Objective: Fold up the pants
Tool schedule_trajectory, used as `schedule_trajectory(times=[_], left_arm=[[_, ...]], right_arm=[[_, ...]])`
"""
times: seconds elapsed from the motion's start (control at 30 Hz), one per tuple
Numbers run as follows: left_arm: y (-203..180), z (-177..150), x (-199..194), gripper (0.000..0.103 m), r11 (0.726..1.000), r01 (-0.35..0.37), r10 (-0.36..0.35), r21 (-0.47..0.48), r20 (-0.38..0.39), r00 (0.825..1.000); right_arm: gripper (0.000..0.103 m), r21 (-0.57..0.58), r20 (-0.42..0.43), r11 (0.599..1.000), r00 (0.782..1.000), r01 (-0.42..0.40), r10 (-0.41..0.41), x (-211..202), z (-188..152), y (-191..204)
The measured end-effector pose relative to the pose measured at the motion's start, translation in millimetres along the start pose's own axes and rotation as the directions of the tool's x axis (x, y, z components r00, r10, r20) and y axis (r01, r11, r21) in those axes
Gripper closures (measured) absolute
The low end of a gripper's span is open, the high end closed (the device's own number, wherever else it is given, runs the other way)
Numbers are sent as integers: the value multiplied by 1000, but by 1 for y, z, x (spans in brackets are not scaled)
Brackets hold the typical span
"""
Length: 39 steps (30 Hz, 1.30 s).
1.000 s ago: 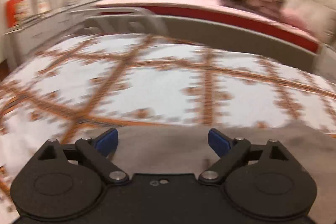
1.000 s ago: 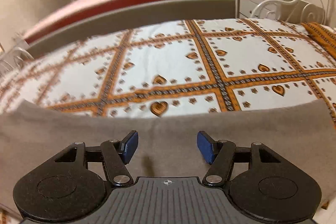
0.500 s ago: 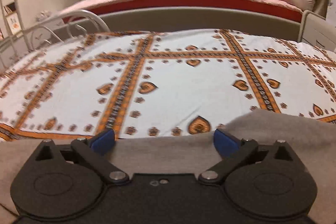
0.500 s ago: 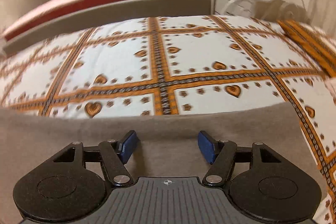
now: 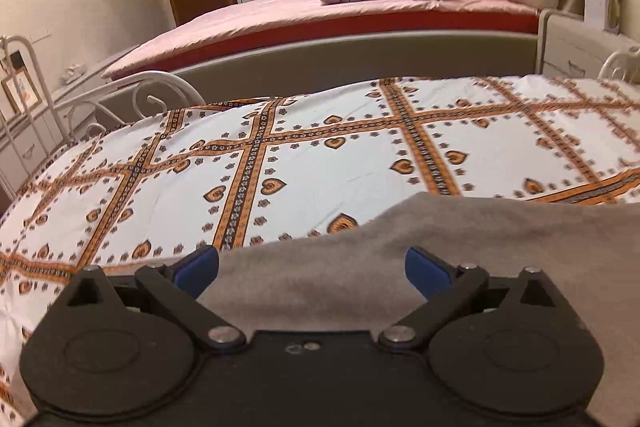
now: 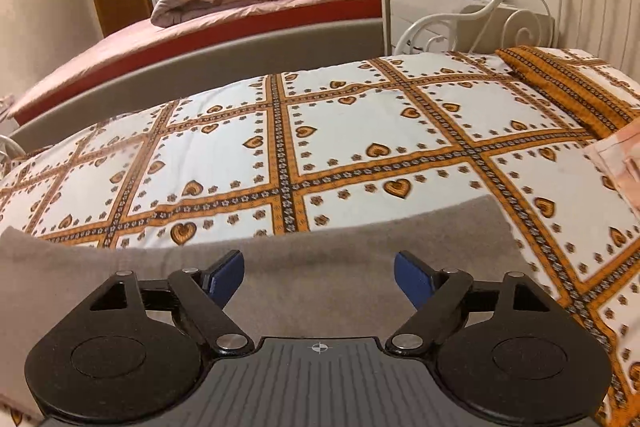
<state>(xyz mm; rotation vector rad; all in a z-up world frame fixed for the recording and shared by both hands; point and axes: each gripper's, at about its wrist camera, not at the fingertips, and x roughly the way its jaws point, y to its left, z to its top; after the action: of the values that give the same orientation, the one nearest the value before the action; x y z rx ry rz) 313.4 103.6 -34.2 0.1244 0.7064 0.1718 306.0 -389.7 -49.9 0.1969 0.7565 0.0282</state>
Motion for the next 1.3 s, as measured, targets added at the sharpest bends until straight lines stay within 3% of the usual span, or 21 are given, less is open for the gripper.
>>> schedule_trajectory(times=[0.2,0.33,0.47,0.6,0.7,0.77,0.87,0.93,1.03,1.17,1.3], left_arm=[[6,-11,-31,8,999,2,-2,-38,11,1000],[15,-26,-40,8,1000,-9,9,-11,-2,1000],[44,-46,-36,8,995,-6,-3,-97,-86,996],[78,-63,-32,9,973,4,-36,-233,-133,990],[94,-71,-24,8,948,16,-71,-317,-165,984],[96,-77,-20,8,944,14,-74,-329,-170,983],[84,-76,-17,8,963,-16,-35,-269,-184,982],[77,-76,-15,7,973,-35,-9,-227,-193,981],[72,-76,-13,6,979,-49,9,-199,-196,981],[71,-77,-14,6,980,-45,7,-193,-193,981],[70,-78,-13,6,983,-44,10,-176,-193,981]], right_arm=[[21,101,21,995,1000,-11,8,-32,-9,-34],[21,256,59,965,997,-59,46,-63,-19,-74],[21,423,84,901,994,-94,64,-84,-29,-112],[21,586,79,801,993,-118,88,-90,-44,-147],[32,655,82,745,992,-127,97,-94,-51,-166],[40,683,84,716,989,-144,120,-94,-55,-172],[47,716,56,684,988,-140,143,-85,-58,-177],[59,726,34,674,986,-135,161,-76,-59,-176],[75,706,3,701,990,-101,140,-68,-56,-171],[75,661,-50,748,991,-58,121,-58,-53,-161],[75,643,-65,764,990,-52,122,-52,-54,-158]])
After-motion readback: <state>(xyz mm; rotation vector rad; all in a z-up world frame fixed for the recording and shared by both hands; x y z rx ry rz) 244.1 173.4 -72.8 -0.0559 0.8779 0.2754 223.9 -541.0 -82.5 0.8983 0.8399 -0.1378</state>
